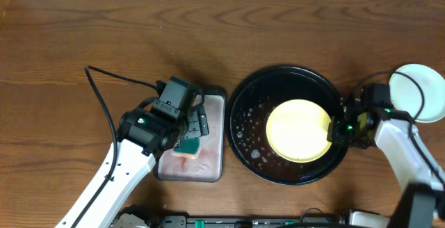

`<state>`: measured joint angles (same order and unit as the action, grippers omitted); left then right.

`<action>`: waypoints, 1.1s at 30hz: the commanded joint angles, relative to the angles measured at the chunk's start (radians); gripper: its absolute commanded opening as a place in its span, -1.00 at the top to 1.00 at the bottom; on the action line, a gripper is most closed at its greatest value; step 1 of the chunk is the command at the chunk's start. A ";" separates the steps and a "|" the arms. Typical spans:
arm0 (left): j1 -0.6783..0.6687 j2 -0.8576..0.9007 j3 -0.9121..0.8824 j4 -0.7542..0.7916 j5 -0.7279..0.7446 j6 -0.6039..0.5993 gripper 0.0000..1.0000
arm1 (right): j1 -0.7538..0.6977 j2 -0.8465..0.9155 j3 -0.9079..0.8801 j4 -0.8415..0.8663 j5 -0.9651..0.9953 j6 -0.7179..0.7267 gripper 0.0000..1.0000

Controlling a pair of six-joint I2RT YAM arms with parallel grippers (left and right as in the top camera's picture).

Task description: Clean dirty plates on tray and stack at the side

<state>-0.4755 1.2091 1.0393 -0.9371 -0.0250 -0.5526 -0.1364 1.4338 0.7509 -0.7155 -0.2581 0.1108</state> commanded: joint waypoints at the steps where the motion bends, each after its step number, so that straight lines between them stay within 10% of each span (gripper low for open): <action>1: 0.004 -0.001 0.005 -0.003 -0.001 -0.001 -0.70 | -0.006 -0.137 0.023 0.010 -0.048 -0.068 0.97; 12: 0.004 -0.001 0.005 -0.003 -0.001 -0.001 -0.70 | 0.156 -0.430 0.028 0.137 0.254 -0.091 0.97; 33: 0.004 -0.001 0.005 -0.003 -0.001 -0.001 -0.70 | 1.159 -0.409 0.034 0.159 1.617 -0.382 0.98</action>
<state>-0.4759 1.2091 1.0393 -0.9375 -0.0250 -0.5526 0.9623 1.0008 0.7605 -0.5594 1.1187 -0.2276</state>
